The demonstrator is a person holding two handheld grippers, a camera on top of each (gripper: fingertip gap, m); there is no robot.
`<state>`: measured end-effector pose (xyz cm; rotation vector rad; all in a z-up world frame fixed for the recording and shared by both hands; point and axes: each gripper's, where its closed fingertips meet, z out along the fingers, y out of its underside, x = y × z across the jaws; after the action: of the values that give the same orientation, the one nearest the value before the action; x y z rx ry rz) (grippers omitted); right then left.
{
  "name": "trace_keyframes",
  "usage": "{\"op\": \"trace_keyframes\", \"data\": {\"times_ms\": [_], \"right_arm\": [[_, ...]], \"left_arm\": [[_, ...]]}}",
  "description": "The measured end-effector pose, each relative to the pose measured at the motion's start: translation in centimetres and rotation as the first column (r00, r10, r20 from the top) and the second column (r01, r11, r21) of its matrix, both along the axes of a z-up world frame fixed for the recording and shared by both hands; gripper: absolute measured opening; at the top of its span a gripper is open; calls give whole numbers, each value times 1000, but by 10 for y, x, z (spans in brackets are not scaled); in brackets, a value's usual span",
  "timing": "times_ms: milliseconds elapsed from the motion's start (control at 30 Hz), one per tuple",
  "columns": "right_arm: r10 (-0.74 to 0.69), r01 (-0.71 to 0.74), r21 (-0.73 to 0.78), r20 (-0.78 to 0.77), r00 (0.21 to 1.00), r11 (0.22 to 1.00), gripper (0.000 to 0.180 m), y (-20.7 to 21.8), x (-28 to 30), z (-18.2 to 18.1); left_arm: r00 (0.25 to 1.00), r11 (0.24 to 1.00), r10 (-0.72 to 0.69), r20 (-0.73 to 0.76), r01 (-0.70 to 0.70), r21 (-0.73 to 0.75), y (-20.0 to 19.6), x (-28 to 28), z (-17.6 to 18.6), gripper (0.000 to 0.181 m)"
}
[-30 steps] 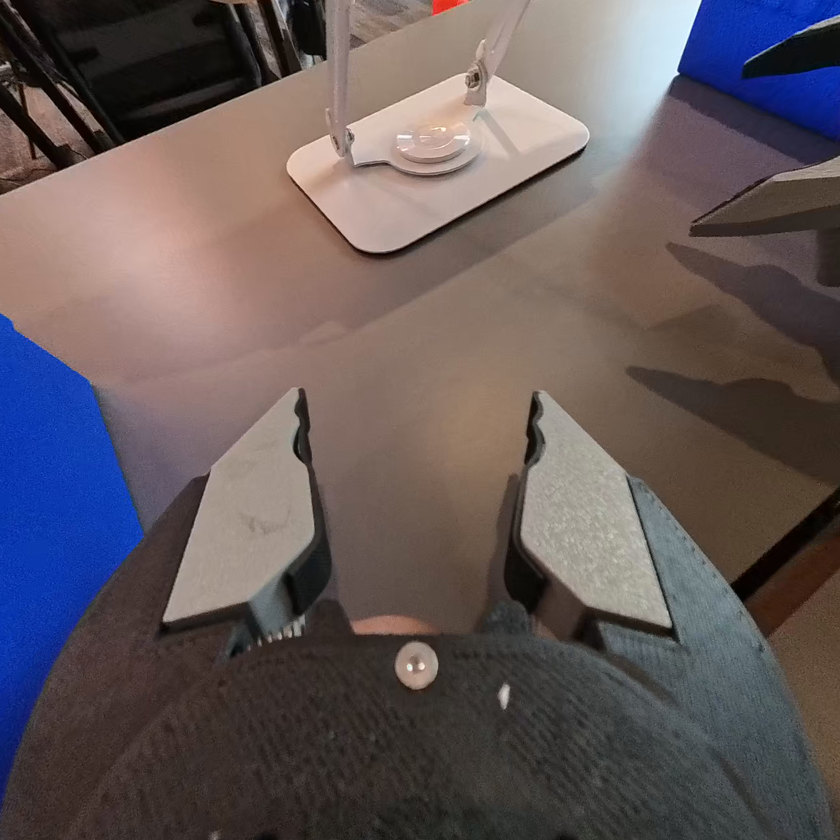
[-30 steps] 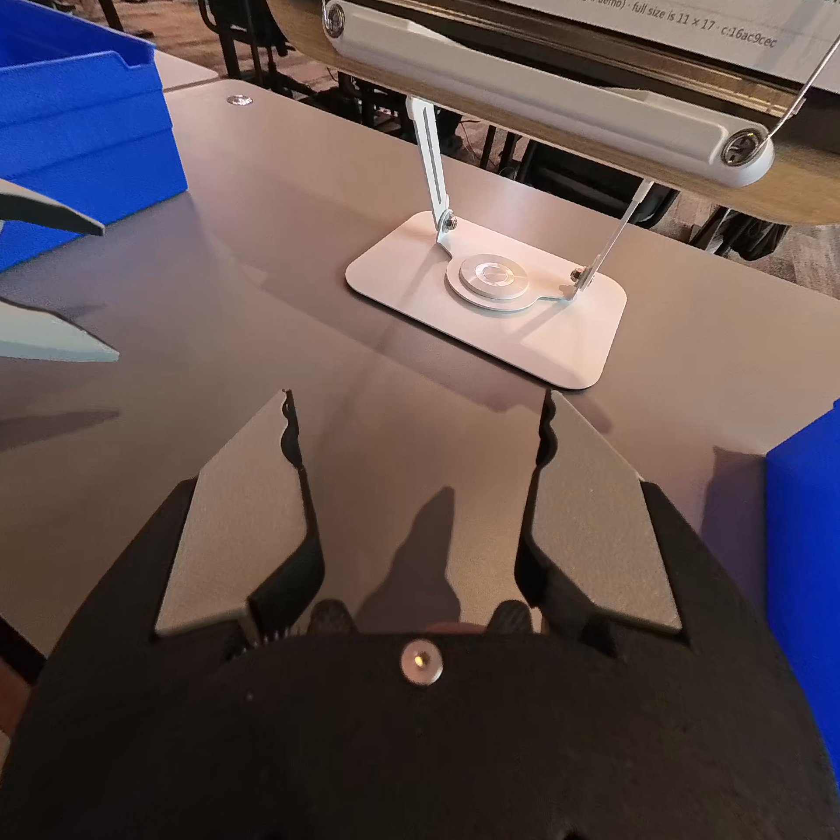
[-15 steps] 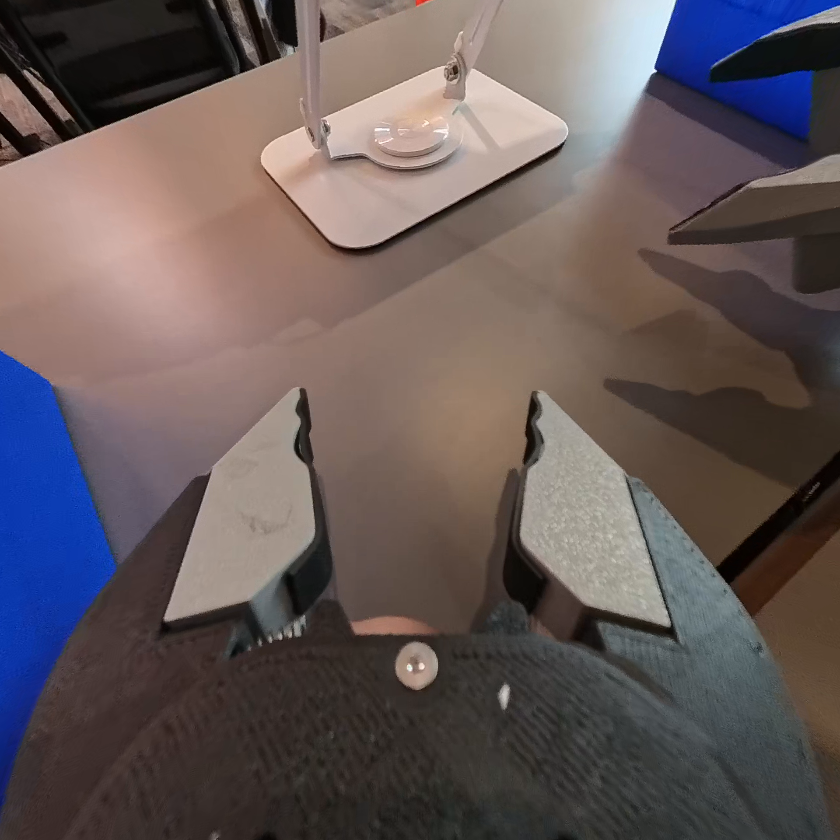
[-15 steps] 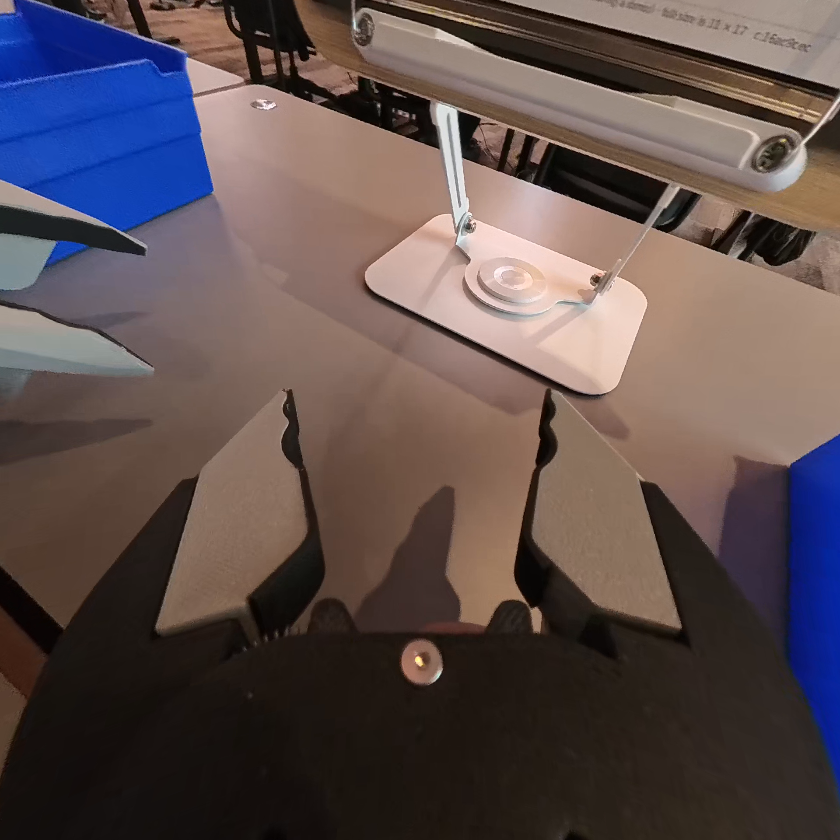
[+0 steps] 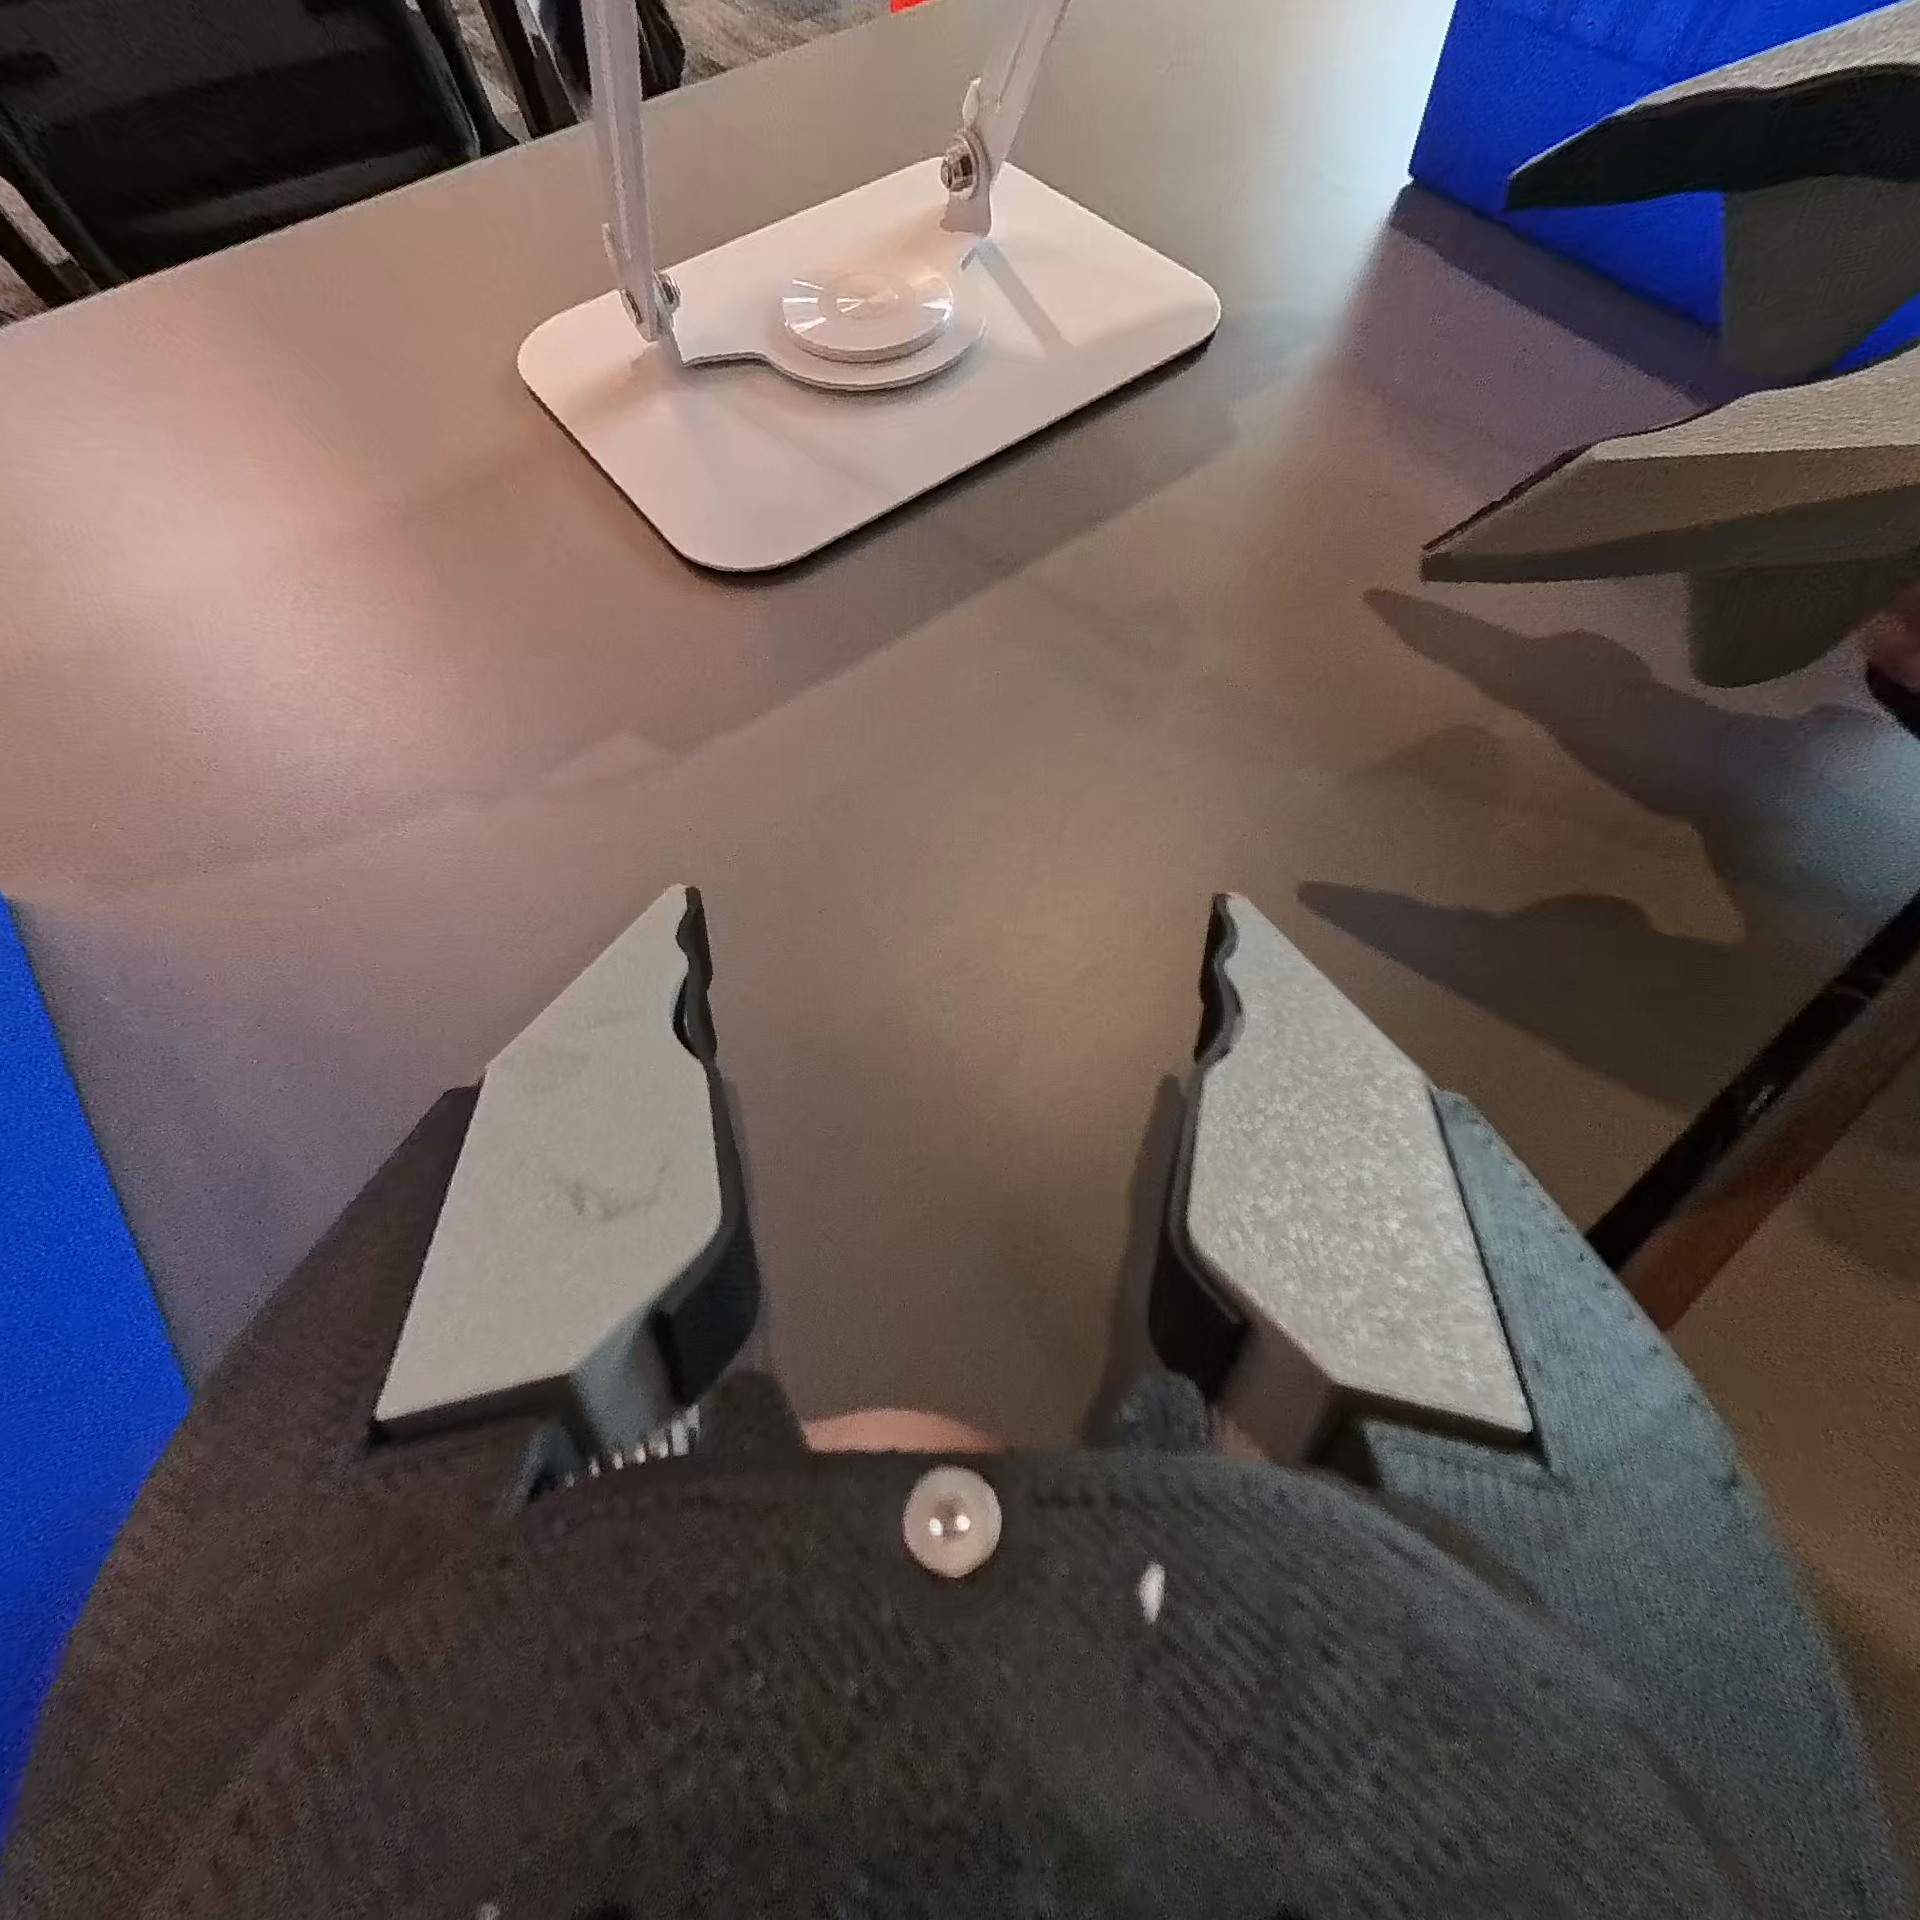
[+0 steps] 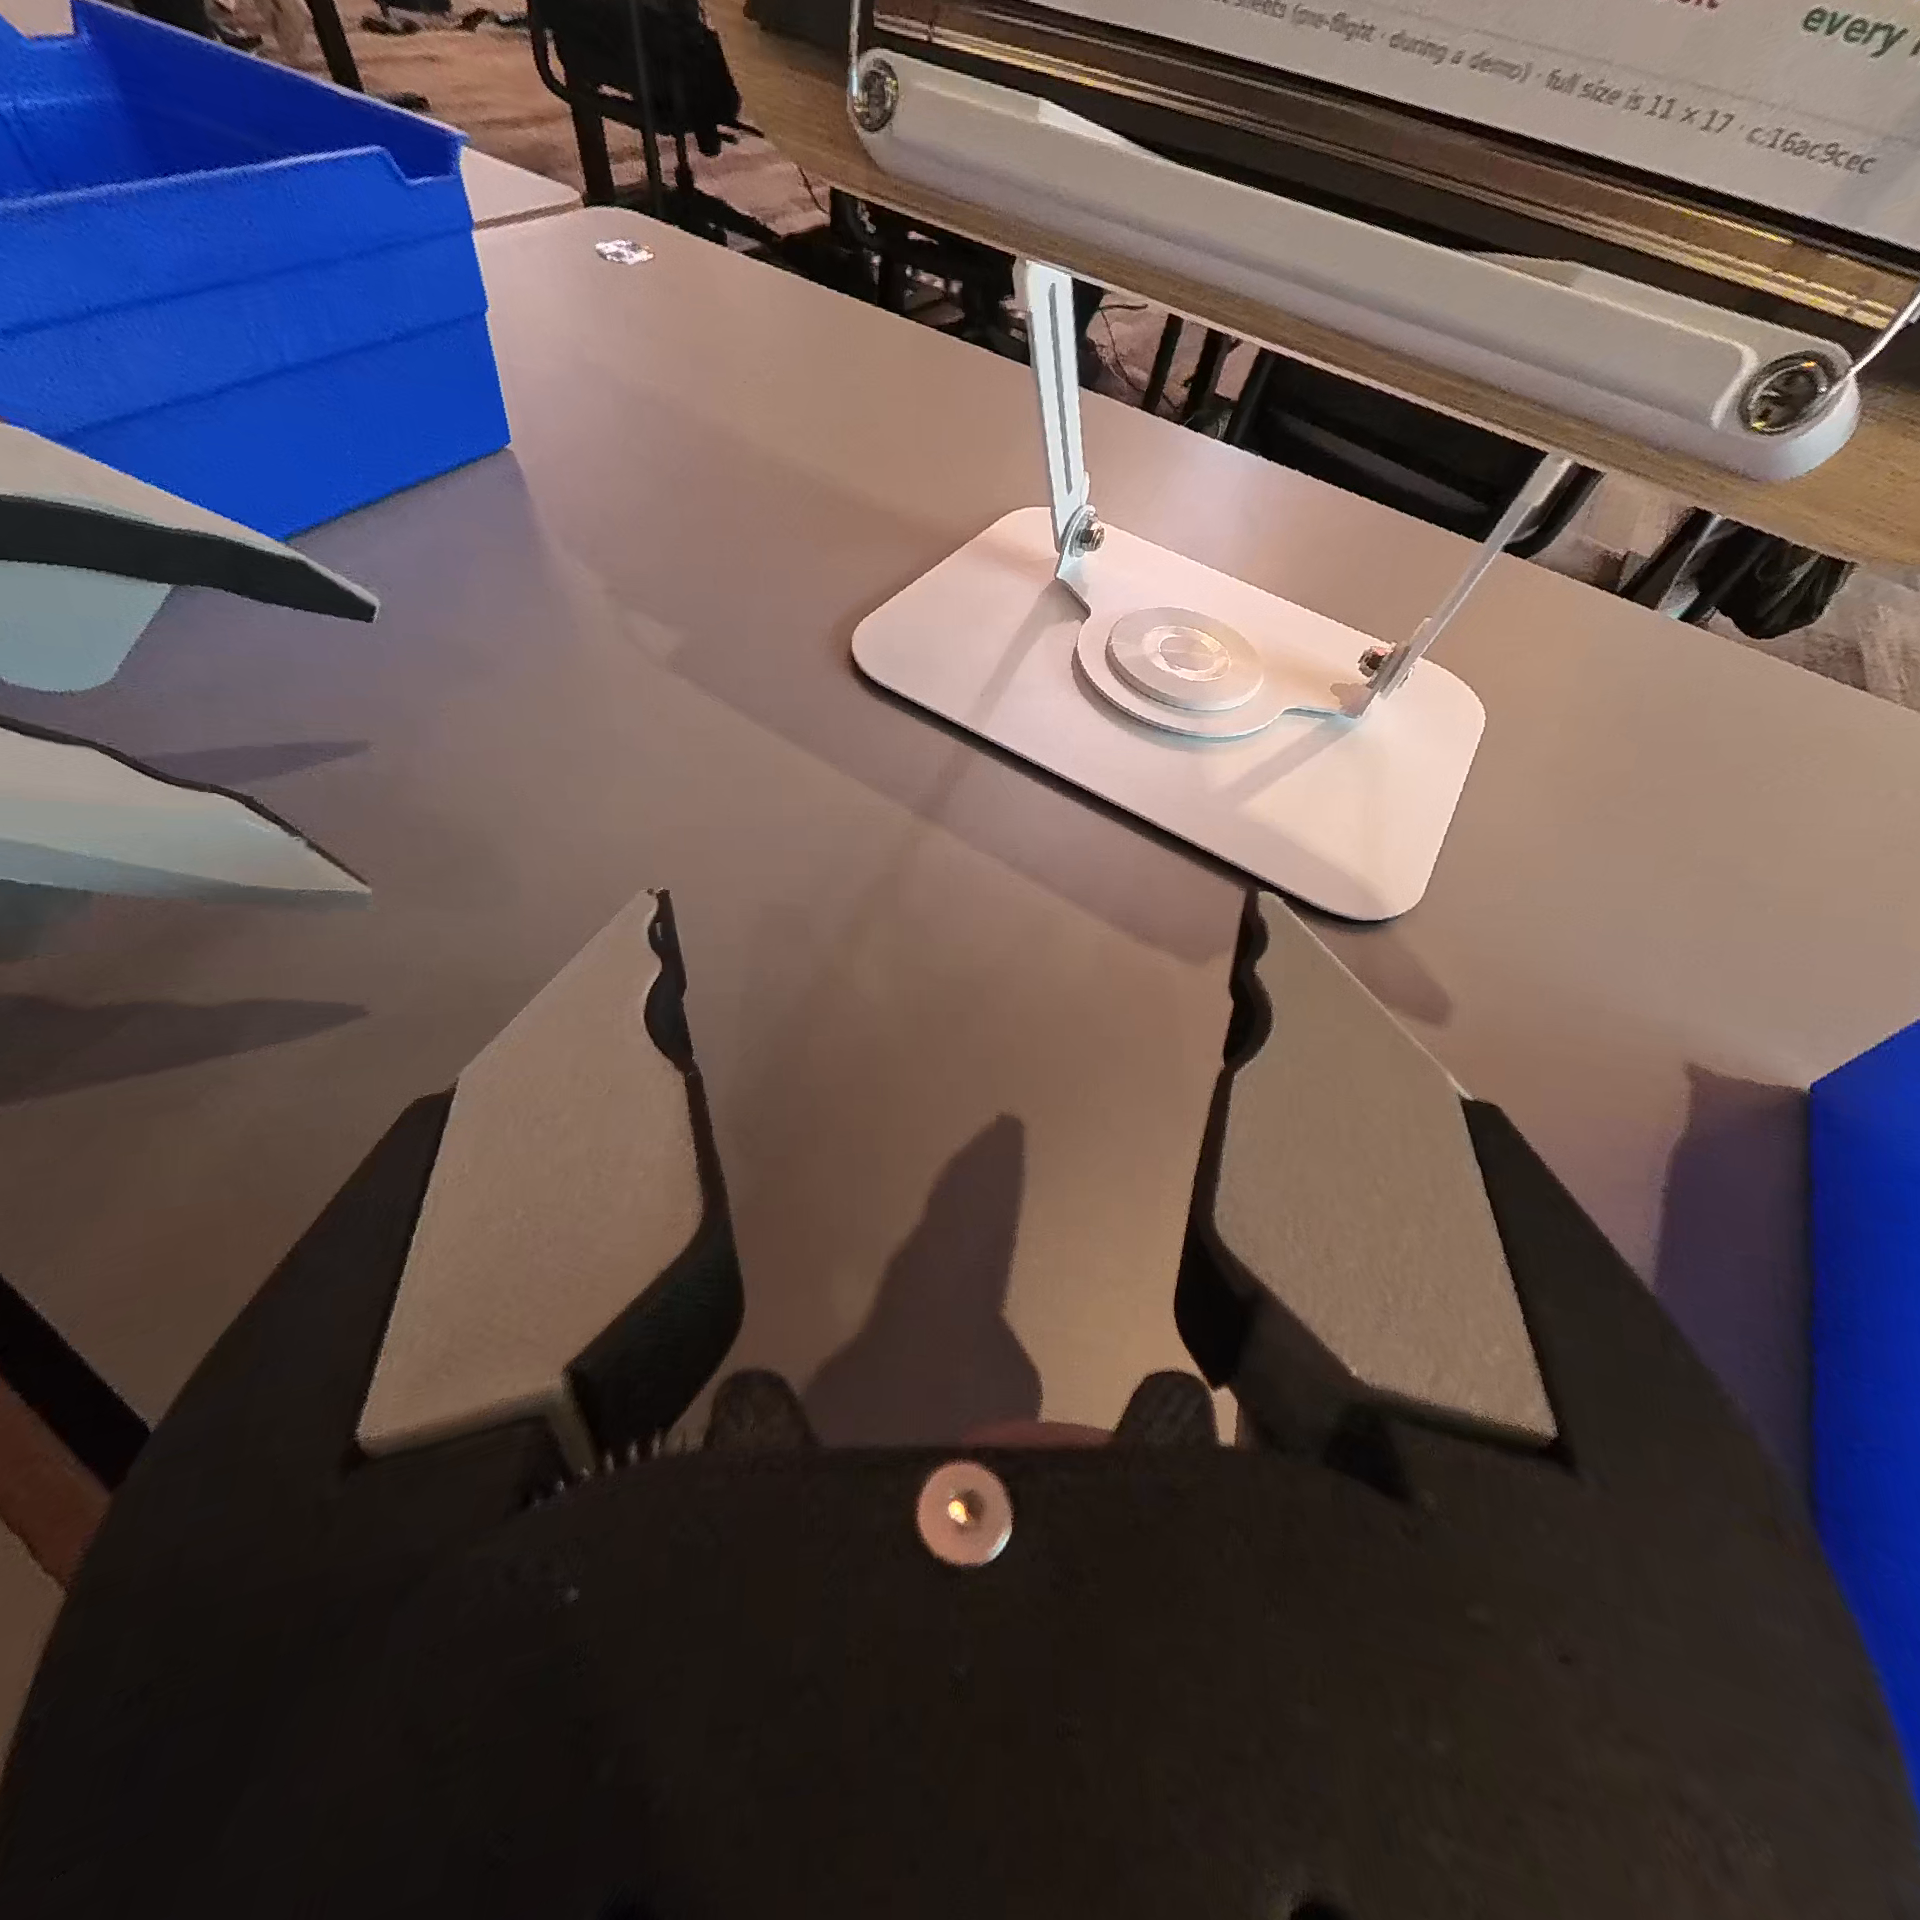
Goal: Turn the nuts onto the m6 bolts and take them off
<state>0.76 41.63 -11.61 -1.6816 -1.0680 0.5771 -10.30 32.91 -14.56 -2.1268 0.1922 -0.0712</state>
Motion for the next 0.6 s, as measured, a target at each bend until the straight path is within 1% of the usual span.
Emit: {"op": "trace_keyframes", "data": {"times_ms": [200,300,333,433,533,567,600], "right_arm": [[-27,27,-12,-15,1000,1000,103,7,4,-3],[-28,27,-18,-30,999,999,102,7,5,0],[-24,23,-17,-34,999,1000,102,6,5,1],[-9,9,-2,-33,999,1000,102,2,3,4],[6,-6,12,-22,1000,1000,102,-3,0,4],[11,-11,13,-19,1000,1000,103,-4,-1,4],[16,-16,12,-16,1000,1000,103,-6,-2,3]], "left_arm": [[998,1000,22,61,-23,19,-6,-3,12,92],[996,998,10,91,-16,59,-17,-4,44,92],[997,997,26,74,-31,71,-21,-11,57,89],[992,987,126,-9,-125,99,-29,-55,105,88],[968,965,237,-78,-225,134,-29,-123,152,88],[954,956,279,-110,-265,127,-28,-150,160,88],[940,949,312,-138,-302,90,-26,-177,160,88]]}}
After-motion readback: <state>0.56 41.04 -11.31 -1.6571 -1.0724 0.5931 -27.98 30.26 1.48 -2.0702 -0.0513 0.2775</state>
